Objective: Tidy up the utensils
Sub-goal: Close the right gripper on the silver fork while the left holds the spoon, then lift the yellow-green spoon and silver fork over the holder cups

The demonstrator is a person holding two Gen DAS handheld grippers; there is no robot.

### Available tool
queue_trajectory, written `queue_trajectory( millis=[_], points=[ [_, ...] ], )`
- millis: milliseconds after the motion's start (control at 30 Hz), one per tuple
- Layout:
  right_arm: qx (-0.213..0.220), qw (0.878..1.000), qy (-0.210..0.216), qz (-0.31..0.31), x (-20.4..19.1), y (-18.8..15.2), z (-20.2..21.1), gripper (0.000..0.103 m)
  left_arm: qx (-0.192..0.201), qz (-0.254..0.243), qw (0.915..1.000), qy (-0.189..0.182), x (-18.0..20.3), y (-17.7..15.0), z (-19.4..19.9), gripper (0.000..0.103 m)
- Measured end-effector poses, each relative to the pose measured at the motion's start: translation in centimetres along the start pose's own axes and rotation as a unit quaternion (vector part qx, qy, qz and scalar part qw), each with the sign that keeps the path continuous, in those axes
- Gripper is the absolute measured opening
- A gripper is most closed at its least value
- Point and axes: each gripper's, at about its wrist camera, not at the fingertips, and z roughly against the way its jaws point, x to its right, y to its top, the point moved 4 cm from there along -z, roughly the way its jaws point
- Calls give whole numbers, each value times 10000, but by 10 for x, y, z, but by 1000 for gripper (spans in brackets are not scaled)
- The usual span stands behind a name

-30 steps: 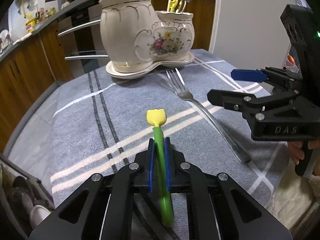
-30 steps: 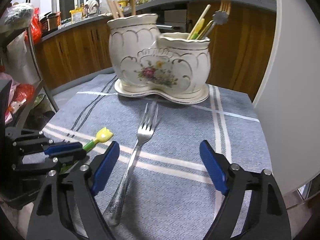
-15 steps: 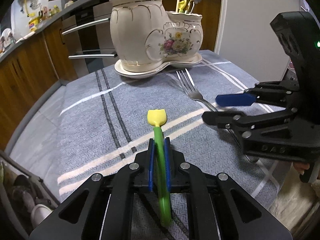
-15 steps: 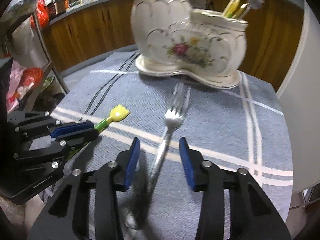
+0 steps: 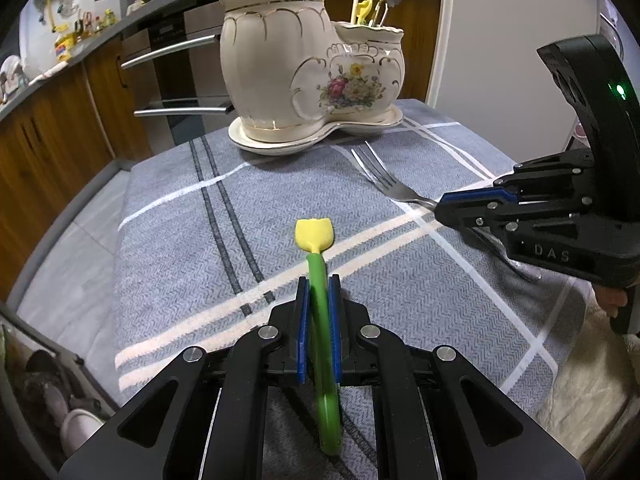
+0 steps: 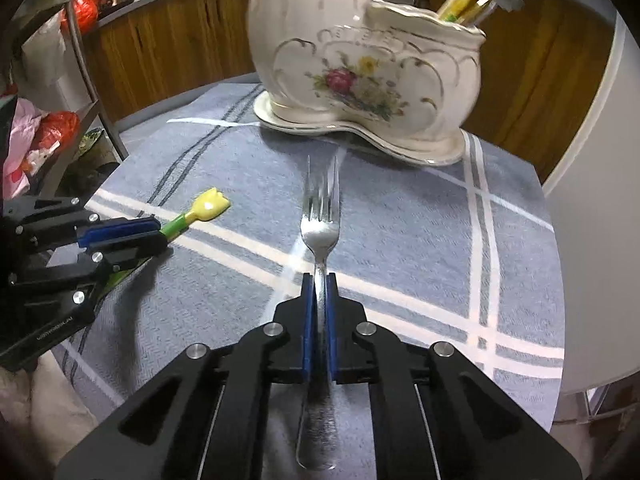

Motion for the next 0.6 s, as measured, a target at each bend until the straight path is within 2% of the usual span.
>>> queue_trajectory(
  millis=[167,267,400,467,600],
  points=[
    [151,9999,-53,27,3,2,-2,12,38,104,9999,-28,-2,2,-3,10],
    [218,9997,-11,68,2,1,-2,5,61,130,9999,-4,-2,3,-5,10],
    [402,9992,79,-4,0,1,1,5,61,44,10000,-30,1,5,-5,10],
    [615,9980,133,-45,3,2,11,5,178,62,9998,-73,1,7,-1,10],
    [1235,9917,345,-129,10,7,38,5,687,231,9972,-202,-4,17,19,10]
  ],
)
